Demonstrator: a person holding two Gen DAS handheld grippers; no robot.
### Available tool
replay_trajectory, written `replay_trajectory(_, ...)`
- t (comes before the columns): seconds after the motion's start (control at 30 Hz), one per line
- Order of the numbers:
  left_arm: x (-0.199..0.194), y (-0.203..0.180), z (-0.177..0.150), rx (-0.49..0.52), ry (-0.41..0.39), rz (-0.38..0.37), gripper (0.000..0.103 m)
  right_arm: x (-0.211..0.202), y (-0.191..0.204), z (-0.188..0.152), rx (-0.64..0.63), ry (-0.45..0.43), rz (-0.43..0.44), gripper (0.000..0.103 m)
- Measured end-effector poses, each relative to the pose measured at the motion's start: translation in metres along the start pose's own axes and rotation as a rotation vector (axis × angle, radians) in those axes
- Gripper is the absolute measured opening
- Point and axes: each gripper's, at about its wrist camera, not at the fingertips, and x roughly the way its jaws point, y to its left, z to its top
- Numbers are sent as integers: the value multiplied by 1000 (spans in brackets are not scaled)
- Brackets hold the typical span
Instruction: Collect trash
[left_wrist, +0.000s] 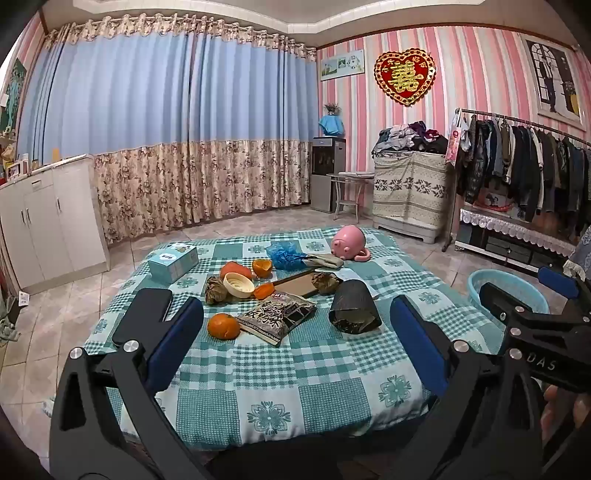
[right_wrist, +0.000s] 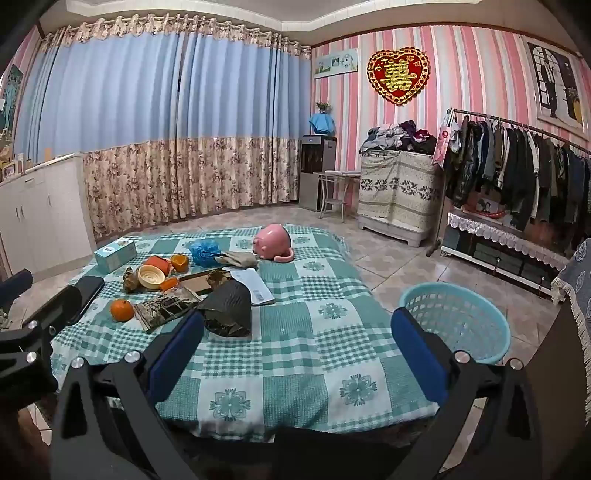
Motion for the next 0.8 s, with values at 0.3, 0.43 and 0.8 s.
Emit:
replay_trajectory(0.3,0,2,-4,4,-13,5,98,0,0,1,-1,10,-2,99)
replay_trajectory(0.43,0,2,-2,0,-13,3,98,-1,-1,2,1,11,-2,99)
replay_trajectory(0.8,-4,2,2,4,-17,6,98,2,0,1,-1,1,-9,99)
